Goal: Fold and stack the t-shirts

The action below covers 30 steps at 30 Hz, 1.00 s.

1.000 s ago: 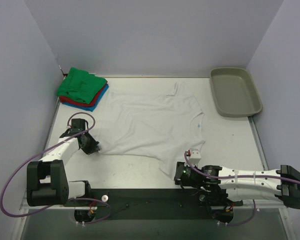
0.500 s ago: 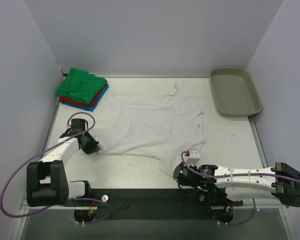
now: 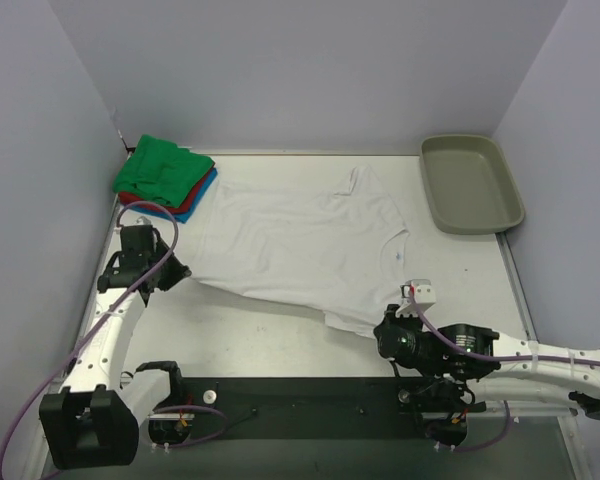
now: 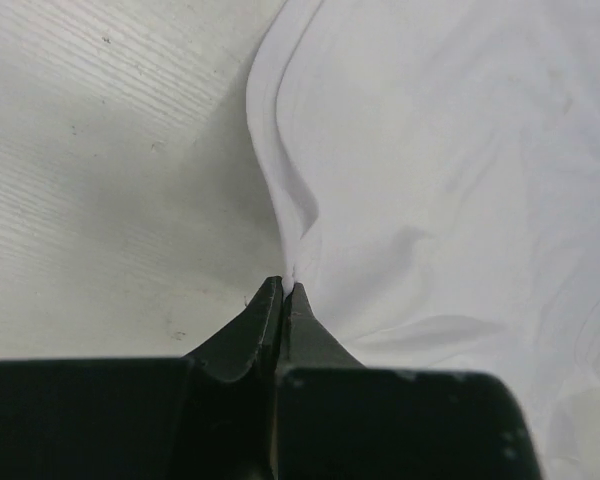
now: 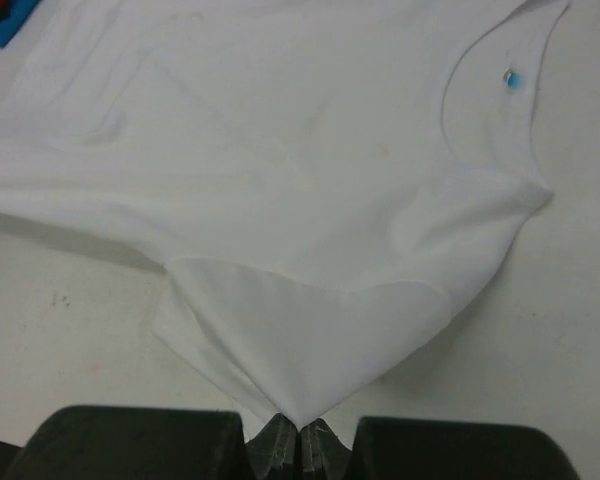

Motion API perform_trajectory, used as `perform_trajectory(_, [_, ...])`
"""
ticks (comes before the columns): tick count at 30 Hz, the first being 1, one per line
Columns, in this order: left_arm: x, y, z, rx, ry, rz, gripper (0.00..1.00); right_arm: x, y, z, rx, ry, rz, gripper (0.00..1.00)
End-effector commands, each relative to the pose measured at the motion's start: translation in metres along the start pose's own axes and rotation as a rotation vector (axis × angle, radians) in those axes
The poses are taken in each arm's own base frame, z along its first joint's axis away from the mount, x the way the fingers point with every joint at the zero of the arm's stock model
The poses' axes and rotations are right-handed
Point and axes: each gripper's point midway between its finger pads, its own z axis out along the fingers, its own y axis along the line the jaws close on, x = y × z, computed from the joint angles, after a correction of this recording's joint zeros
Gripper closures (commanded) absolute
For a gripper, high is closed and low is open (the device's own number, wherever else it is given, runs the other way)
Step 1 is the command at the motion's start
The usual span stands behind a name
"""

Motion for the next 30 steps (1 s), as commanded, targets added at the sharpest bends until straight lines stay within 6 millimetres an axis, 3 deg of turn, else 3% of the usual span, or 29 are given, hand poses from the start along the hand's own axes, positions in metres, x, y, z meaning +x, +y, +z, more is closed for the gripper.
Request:
perform_trajectory(1, [-0.01,-0.01,-0.027,0.045,-0.04,0.042,1.0,-0.038,-0.031,-0.014,0.115,-0.144,-0.118,1.0])
perform_trajectory(8, [0.0,-0.004,-0.034,0.051,-0.039,0.045,1.0,-0.051,-0.062,-0.034,0.148,-0.177,-0.077,1.0])
perform_trajectory(13, [0.002,-0.004,-0.037,0.059,-0.039,0.034,1.0,-0.061,-0.07,-0.044,0.141,-0.21,-0.043,1.0])
perform_trajectory(21, [0.006,-0.011,-0.031,0.099,-0.012,0.04,1.0,-0.11,-0.053,-0.062,0.195,-0.339,-0.125,1.0])
perform_trajectory(26, [0.004,-0.013,-0.026,0.106,-0.012,0.042,1.0,-0.127,-0.035,-0.063,0.192,-0.377,-0.136,1.0])
perform_trajectory(30, [-0.003,-0.017,-0.026,0.111,-0.031,0.044,1.0,-0.128,-0.025,-0.052,0.178,-0.348,-0.169,1.0])
